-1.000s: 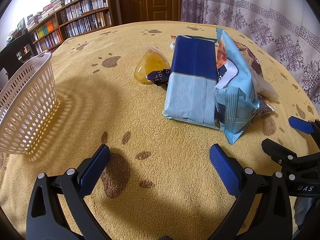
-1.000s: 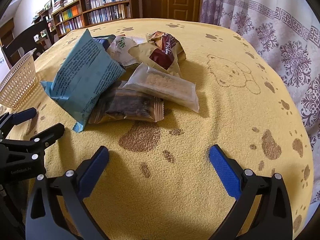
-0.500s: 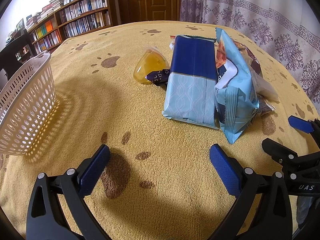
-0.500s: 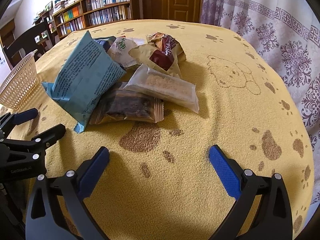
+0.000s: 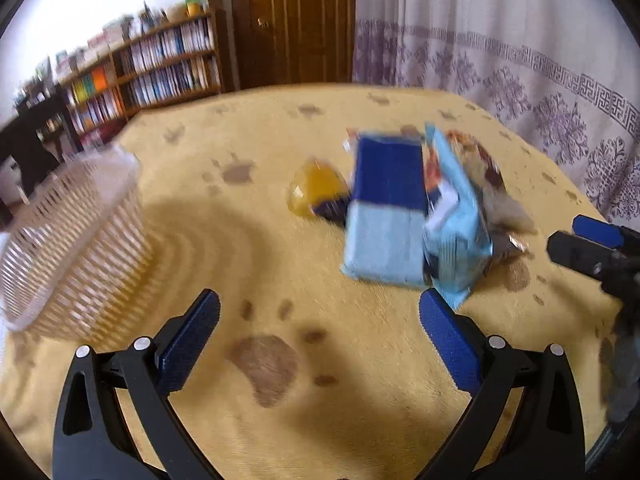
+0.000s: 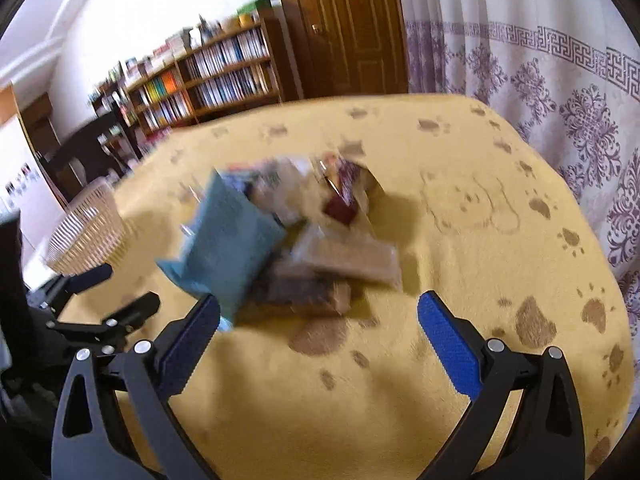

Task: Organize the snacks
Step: 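Reach the right tool to the light blue snack bag and grasp it, then grasp the blue tissue pack with the left tool while the right tool holds the light blue bag, then carry the tissue pack and light blue bag over the white basket with both tools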

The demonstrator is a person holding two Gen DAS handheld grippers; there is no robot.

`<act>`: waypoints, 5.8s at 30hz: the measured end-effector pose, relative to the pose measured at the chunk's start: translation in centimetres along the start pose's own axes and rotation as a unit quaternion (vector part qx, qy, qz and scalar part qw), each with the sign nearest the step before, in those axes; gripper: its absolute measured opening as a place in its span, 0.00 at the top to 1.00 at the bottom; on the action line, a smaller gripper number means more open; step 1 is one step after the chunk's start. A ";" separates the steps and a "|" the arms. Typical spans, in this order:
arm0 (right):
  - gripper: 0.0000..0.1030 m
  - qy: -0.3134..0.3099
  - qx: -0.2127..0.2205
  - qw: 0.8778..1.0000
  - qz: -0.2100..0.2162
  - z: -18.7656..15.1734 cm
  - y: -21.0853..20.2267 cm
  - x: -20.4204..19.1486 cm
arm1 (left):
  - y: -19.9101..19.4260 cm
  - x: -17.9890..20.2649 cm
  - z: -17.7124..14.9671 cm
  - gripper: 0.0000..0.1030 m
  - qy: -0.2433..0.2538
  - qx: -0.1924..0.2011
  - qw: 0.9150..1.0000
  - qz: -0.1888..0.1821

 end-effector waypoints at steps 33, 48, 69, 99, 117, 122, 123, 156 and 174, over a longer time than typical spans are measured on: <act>0.58 0.059 -0.095 0.990 0.084 -1.4 7.9 -5.5 | -2.5 -6.2 3.4 0.02 -0.043 0.044 0.996 0.067; 0.60 0.049 -0.025 0.994 0.093 1.9 2.6 -4.7 | -1.5 -4.8 3.6 0.02 -0.020 0.040 0.997 0.064; 0.60 0.072 0.014 0.995 0.072 4.3 0.9 -1.8 | 5.8 4.2 3.2 0.16 0.025 -0.017 0.998 -0.047; 0.60 0.062 0.025 0.995 0.072 4.4 0.4 -2.6 | 3.0 2.0 4.3 0.50 0.013 0.025 1.000 0.003; 0.60 0.049 0.031 0.995 0.081 4.3 -0.4 -3.7 | -0.5 -1.7 6.5 0.50 0.006 0.068 0.996 0.053; 0.60 0.048 0.031 0.995 0.080 4.3 -0.4 -3.8 | -1.4 -3.4 6.8 0.50 0.002 0.078 0.995 0.064; 0.60 0.047 0.032 0.995 0.081 4.4 -0.4 -3.9 | -1.6 -3.8 7.1 0.50 0.005 0.081 0.994 0.068; 0.60 -0.028 0.019 0.984 0.173 6.3 1.4 -20.0 | -10.1 -21.7 10.1 0.17 -0.132 0.160 0.961 0.181; 0.54 -0.100 -0.012 0.977 0.186 6.5 6.6 -32.9 | -15.5 -26.3 10.7 0.09 -0.203 0.218 0.936 0.188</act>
Point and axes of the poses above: each gripper's, at about its wrist camera, not at the fingertips, and y roughly the way its jaws point, x to its right, z to its top, the point moved 6 cm from there along y, roughly the way its jaws point, and after that the axes turned 10 degrees about x, right-handed, at the moved point
